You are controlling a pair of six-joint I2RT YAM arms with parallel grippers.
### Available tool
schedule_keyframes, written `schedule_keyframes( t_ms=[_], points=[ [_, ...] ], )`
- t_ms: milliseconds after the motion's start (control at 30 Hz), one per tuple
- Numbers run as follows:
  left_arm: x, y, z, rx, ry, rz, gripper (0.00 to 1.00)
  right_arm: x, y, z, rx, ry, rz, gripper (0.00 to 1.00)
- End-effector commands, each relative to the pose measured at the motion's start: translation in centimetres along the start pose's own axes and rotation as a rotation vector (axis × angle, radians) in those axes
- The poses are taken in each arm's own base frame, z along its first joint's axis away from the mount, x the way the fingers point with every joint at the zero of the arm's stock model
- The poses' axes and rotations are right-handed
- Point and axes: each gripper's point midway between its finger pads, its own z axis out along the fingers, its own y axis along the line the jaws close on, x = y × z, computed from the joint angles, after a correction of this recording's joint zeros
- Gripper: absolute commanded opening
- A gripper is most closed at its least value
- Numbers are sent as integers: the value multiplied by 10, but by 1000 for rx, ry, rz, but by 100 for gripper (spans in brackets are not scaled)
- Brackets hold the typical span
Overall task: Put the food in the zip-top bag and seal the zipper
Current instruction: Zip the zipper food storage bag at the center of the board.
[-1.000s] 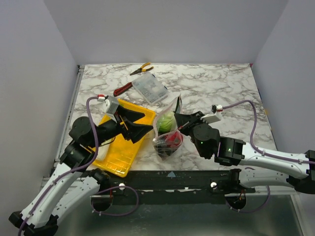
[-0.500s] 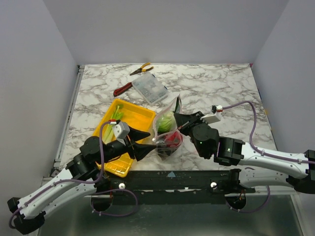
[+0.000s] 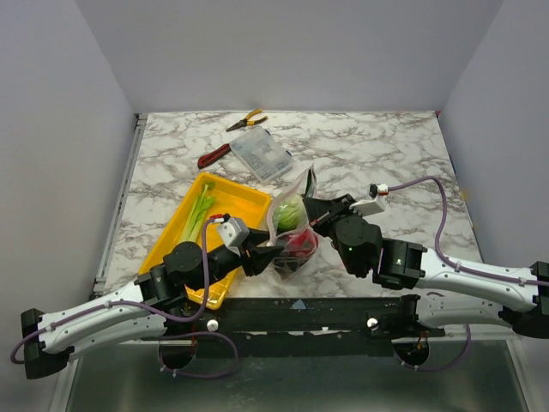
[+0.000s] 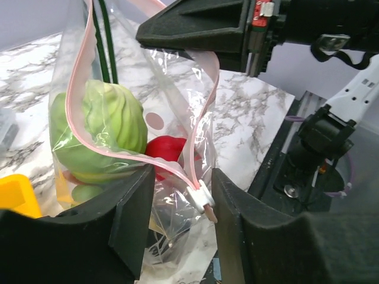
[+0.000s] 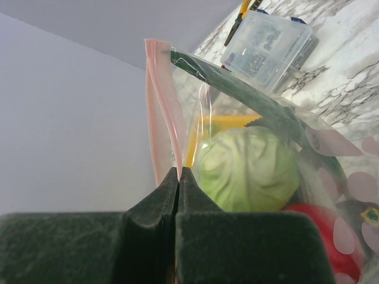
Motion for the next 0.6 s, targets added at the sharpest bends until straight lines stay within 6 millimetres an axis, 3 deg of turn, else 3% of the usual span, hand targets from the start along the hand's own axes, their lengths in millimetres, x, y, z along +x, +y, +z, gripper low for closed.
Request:
schedule_keyframes(
  t_ms=[0, 100, 233, 500, 567],
  points=[
    [-5, 15, 1, -76, -56, 29, 49, -18, 8, -1, -5, -56, 68, 0],
    [0, 21, -3, -110, -58, 21, 70, -19, 7, -2, -4, -61, 68, 0],
    [3, 23, -9, -113, -62, 32, 71, -19, 8, -2, -6, -61, 64, 0],
    [-4, 19, -1, -95, -100, 37, 50, -18, 10, -2, -13, -58, 66, 0],
    [-4, 16, 3, -78, -88, 43, 37, -17, 10, -1, -13, -54, 59, 0]
  ],
)
